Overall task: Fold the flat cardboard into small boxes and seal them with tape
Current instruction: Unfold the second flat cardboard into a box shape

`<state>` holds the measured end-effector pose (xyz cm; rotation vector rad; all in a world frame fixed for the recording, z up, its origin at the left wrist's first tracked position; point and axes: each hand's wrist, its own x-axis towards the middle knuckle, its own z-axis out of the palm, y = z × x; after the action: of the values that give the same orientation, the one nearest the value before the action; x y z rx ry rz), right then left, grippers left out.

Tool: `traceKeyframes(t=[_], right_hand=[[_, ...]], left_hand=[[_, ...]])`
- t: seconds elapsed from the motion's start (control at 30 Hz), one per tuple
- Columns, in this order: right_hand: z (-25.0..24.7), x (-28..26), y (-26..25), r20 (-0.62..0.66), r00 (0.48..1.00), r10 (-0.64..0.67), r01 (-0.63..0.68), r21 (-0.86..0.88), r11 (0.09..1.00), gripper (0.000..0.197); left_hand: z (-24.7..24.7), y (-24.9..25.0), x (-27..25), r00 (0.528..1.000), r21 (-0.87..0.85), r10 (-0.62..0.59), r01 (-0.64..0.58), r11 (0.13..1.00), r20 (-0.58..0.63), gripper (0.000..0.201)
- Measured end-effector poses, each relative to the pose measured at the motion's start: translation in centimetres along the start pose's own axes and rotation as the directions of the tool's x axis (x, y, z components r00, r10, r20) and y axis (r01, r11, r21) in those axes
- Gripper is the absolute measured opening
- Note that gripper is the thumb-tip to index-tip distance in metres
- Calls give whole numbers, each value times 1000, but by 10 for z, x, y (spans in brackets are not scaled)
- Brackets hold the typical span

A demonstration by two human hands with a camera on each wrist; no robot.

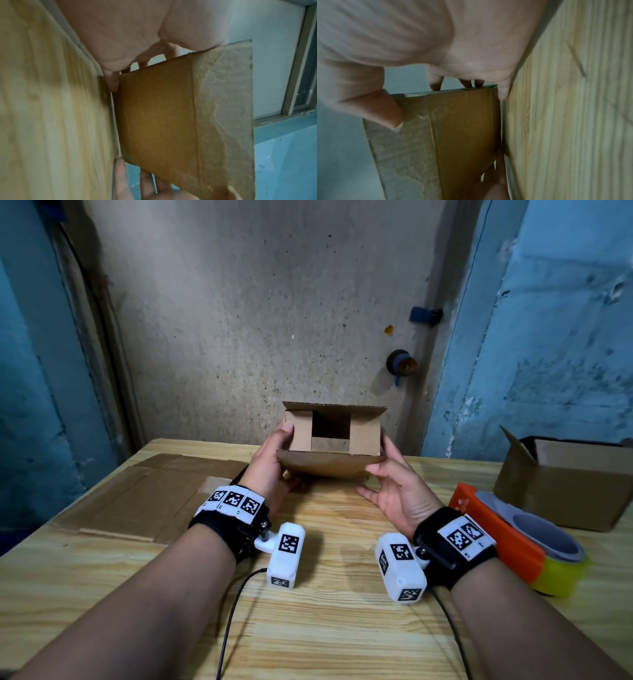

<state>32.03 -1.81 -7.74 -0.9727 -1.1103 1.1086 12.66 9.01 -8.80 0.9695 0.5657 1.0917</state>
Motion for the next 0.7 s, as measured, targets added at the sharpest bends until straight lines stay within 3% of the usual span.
traceKeyframes(t=[0.1,0.23,0.4,0.53,0.7], right_hand=[[1,-1,-1,-15,1000,-2,2,-4,1000,85],[2,0,-3,-130,991,-25,26,8,1000,69],[-1,-1,-2,-179,982,-65,65,-4,998,66],[-2,2,-2,-225,973,-57,58,-1,998,74],[0,2,-2,-258,962,-90,66,-99,993,58]], left_hand=[[0,0,1,999,1,1,-1,1000,-44,78],[4,1,-2,998,25,3,-1,1000,-62,38],[5,2,-12,999,52,10,-12,999,37,79],[6,1,-18,997,71,53,-57,996,59,110],[8,5,-25,998,162,64,-65,985,9,85]])
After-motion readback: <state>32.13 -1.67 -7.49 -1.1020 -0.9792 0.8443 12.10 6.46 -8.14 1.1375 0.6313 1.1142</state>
